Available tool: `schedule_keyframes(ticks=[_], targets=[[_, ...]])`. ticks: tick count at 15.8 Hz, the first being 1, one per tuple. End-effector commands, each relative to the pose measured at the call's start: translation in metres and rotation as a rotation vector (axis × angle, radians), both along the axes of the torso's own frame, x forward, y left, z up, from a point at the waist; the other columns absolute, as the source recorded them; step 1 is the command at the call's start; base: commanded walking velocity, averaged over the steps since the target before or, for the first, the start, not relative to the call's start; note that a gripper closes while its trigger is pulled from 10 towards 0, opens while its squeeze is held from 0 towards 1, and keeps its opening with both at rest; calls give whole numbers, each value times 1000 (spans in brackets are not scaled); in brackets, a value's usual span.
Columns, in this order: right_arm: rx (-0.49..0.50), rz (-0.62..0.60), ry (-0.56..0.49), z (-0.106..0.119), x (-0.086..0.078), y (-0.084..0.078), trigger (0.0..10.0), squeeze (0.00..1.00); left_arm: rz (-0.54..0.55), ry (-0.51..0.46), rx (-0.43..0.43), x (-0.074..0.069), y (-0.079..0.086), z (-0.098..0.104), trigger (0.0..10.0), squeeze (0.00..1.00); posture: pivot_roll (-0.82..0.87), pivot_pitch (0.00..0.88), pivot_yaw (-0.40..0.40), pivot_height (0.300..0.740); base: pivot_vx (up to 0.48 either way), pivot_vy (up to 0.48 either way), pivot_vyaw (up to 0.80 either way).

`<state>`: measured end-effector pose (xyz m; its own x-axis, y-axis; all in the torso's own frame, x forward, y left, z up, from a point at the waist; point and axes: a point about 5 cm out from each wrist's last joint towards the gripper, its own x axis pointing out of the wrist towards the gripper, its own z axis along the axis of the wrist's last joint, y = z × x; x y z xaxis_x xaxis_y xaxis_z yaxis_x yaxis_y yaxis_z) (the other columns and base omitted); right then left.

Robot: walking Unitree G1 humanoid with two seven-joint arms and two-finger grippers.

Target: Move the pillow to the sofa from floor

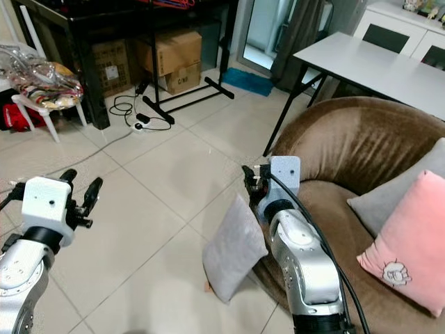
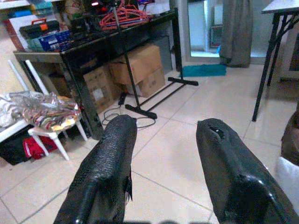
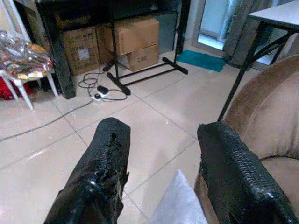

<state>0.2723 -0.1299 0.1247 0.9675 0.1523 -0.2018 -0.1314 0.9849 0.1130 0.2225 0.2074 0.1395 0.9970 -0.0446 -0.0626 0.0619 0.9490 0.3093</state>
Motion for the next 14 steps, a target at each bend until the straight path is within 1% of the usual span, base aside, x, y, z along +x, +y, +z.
schedule_keyframes(ticks=[1, 4, 6, 7, 10, 12, 14], targets=[[-12, -39, -5, 0, 1, -8, 10000, 0, -17, 11, -5, 2, -3, -2, 10000, 0, 56, 0, -97, 740, 277, 0, 0], [-6, -58, 6, -3, 2, -11, 10000, 0, -25, 12, -5, 3, -4, -3, 10000, 0, 56, 0, -97, 740, 282, 0, 0], [-3, -72, 21, -7, 2, -13, 10000, 0, -38, 14, -6, 4, -5, -4, 10000, 0, 57, 0, -92, 740, 289, 0, -694], [-5, -84, 23, -9, 2, -15, 10000, 0, -47, 15, -8, 4, -6, -4, 10000, 0, 53, 0, -75, 740, 289, 0, -800], [-18, -108, 20, -13, 0, -18, 10000, 0, -71, 41, 4, 4, -4, -13, 10000, 0, 46, 0, -51, 740, 291, 0, 0], [-19, -120, 12, -13, 0, -20, 10000, 0, -94, 52, 19, 5, -3, -15, 10000, 0, 36, 0, -31, 740, 291, 0, 0], [-23, -102, 5, -13, -1, -20, 10000, 0, -110, 52, 12, 5, -6, -16, 10000, 0, 34, 0, -25, 740, 289, 0, 0]])
